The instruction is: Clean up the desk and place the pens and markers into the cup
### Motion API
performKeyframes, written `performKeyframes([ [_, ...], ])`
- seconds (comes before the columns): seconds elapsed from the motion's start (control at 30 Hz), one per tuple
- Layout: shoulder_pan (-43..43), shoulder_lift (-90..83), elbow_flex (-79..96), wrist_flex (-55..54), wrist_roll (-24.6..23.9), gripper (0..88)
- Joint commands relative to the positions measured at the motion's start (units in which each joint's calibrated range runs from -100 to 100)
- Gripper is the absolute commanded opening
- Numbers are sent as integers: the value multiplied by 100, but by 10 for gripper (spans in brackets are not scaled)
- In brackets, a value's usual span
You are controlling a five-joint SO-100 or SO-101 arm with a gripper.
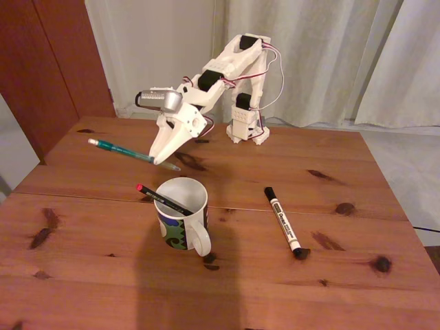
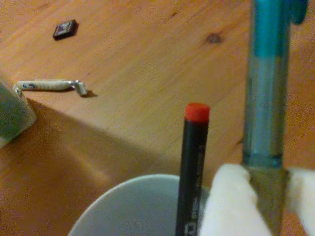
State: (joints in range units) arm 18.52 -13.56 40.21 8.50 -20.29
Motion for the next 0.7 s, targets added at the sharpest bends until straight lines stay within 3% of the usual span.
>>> performKeyframes([
  [0.0,-207,61,-144,-330,-8,12],
  [0.67,-617,359,-144,-485,-270,12],
])
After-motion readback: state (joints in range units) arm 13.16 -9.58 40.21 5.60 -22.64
